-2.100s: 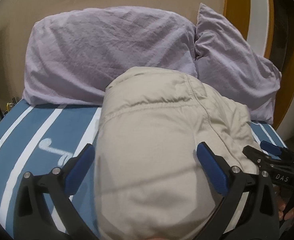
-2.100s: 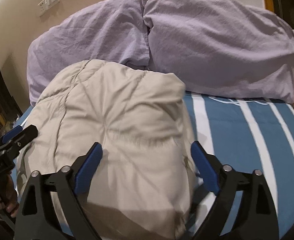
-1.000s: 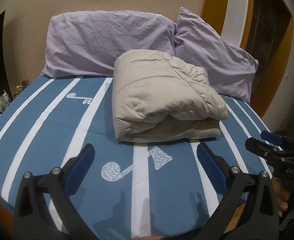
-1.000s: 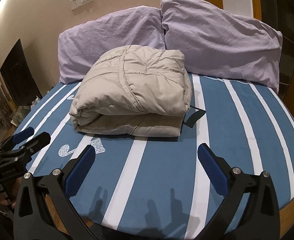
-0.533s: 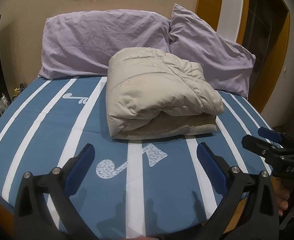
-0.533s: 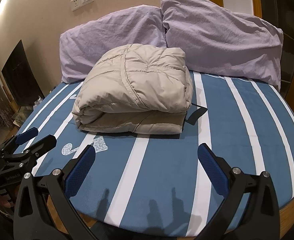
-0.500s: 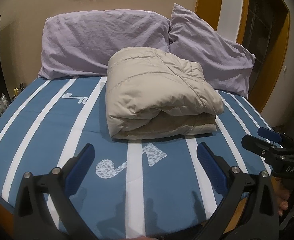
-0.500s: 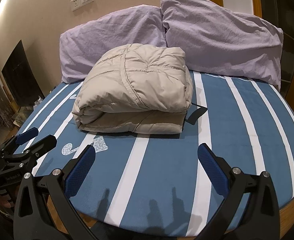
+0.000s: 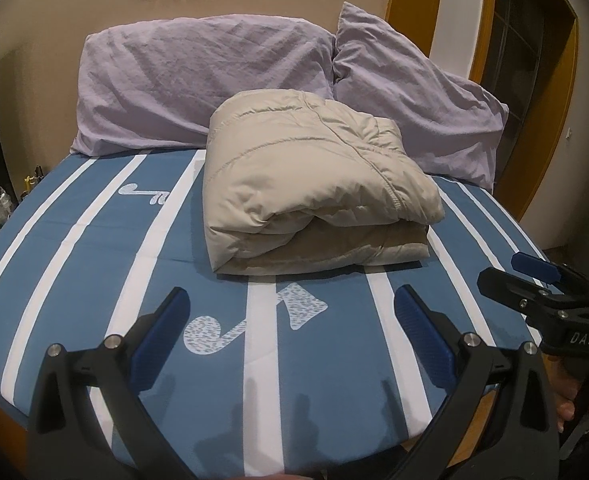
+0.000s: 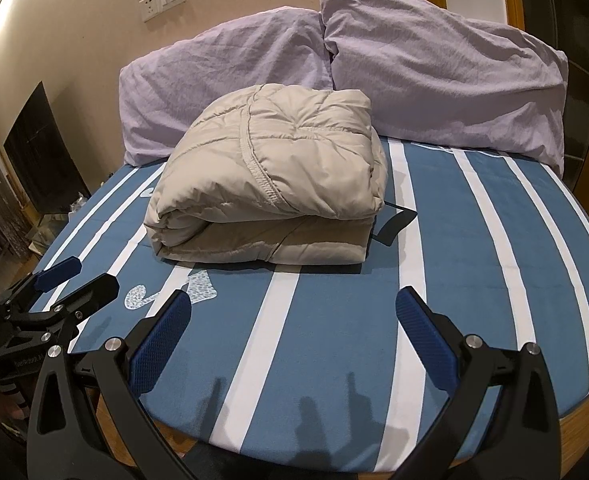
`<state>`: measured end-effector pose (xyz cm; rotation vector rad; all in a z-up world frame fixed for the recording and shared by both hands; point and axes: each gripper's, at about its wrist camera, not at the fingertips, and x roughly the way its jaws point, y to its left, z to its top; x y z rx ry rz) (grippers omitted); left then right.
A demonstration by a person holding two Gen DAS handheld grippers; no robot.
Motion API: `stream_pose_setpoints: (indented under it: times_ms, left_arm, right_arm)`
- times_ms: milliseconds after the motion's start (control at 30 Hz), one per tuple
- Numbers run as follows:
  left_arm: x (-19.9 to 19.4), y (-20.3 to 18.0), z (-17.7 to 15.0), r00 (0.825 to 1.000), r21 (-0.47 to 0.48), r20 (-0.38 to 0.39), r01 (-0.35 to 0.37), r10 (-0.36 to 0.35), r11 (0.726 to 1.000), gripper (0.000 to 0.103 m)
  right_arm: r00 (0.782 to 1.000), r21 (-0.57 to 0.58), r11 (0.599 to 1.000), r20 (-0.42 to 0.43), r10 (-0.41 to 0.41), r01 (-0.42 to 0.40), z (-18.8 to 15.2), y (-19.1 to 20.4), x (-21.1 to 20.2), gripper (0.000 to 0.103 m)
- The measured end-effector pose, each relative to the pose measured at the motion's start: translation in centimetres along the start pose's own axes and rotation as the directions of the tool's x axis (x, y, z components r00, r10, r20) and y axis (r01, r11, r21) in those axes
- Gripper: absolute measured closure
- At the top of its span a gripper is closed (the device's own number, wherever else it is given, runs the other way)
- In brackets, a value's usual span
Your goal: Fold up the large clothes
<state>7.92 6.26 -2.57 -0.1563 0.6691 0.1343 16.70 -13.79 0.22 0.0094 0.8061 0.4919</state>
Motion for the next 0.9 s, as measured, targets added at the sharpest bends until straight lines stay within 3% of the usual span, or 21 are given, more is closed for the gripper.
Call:
stream_pose_setpoints:
  times_ms: [900]
  left_arm:
    - [0.19, -0.26, 0.41, 1.000, -0.002, -0.006, -0.010, 0.010, 1.000, 0.002]
  right_arm:
    - [1.000, 0.009, 1.000, -0.005, 0.012, -0.012, -0.08, 0.06, 0.23, 0.001]
